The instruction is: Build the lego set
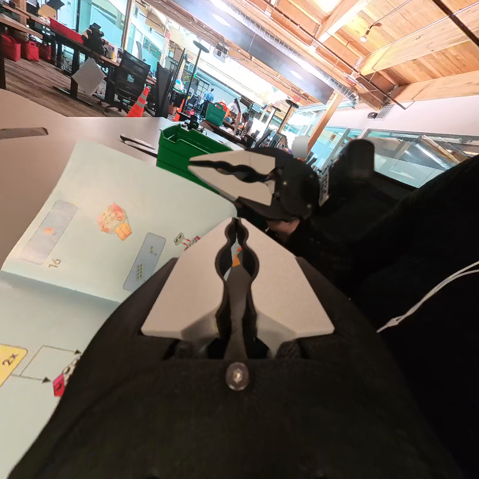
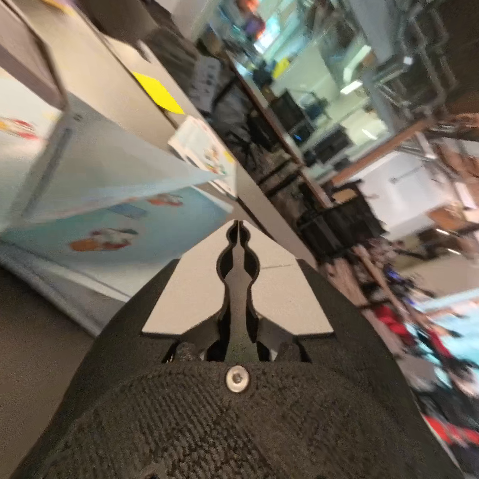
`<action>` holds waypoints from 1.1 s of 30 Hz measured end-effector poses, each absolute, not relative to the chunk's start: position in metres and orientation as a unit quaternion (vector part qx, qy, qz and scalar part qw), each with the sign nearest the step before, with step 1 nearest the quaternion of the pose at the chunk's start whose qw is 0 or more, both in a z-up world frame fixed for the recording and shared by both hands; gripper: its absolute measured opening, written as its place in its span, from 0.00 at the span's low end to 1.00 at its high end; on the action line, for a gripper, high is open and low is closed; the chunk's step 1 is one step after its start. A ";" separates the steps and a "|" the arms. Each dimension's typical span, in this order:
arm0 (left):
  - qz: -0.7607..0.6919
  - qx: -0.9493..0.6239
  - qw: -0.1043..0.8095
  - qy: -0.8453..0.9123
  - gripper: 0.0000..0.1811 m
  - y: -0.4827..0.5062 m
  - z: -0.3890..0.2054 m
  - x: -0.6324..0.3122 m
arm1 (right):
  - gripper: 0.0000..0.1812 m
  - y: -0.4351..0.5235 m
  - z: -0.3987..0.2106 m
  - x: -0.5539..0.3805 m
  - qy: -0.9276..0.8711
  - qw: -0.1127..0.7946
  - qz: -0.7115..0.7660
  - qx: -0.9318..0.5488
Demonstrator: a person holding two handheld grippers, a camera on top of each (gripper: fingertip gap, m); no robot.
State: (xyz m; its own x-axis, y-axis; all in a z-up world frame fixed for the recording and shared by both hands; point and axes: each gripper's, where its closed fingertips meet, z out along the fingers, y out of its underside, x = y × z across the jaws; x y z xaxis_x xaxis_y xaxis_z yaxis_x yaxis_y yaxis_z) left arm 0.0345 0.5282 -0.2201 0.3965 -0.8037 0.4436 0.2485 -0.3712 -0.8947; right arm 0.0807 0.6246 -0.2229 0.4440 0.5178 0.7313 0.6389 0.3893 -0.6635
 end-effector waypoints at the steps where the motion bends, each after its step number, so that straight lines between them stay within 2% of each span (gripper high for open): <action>1: -0.505 -0.656 0.520 0.210 0.00 0.526 -0.220 0.033 | 0.00 0.612 -0.225 0.073 -0.552 0.631 -0.003 -0.546; 5: -0.499 -0.663 0.519 0.206 0.00 0.512 -0.224 0.025 | 0.00 0.560 -0.254 0.045 -0.643 0.514 0.131 -0.553; 10: -0.454 -0.686 0.527 0.213 0.00 0.490 -0.235 0.016 | 0.00 0.546 -0.281 0.011 -0.676 0.492 0.101 -0.539; 14: -0.360 -0.702 0.568 0.234 0.00 0.474 -0.232 0.009 | 0.00 0.541 -0.291 -0.020 -0.672 0.496 0.102 -0.541; 21: -0.155 -0.708 0.636 0.266 0.00 0.447 -0.223 -0.022 | 0.01 0.534 -0.331 -0.037 -0.669 0.403 0.127 -0.611; 30: -0.172 -0.669 0.684 0.234 0.00 0.433 -0.220 -0.031 | 0.04 0.538 -0.332 -0.036 -0.591 0.369 0.193 -0.691; 32: -0.157 -0.662 0.692 0.242 0.00 0.431 -0.221 -0.028 | 0.10 0.543 -0.323 -0.033 -0.584 0.388 0.178 -0.690; 33: -0.148 -0.659 0.695 0.247 0.00 0.430 -0.223 -0.027 | 0.11 0.545 -0.306 -0.031 -0.571 0.427 0.178 -0.678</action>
State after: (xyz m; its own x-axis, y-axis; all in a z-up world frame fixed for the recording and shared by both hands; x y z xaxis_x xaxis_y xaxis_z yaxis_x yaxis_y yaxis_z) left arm -0.0267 0.4301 -0.2229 0.8345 -0.5306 -0.1482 -0.1202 0.0872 -0.9889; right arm -0.0312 0.5452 -0.3064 0.2839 0.9267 0.2461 0.6228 0.0170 -0.7822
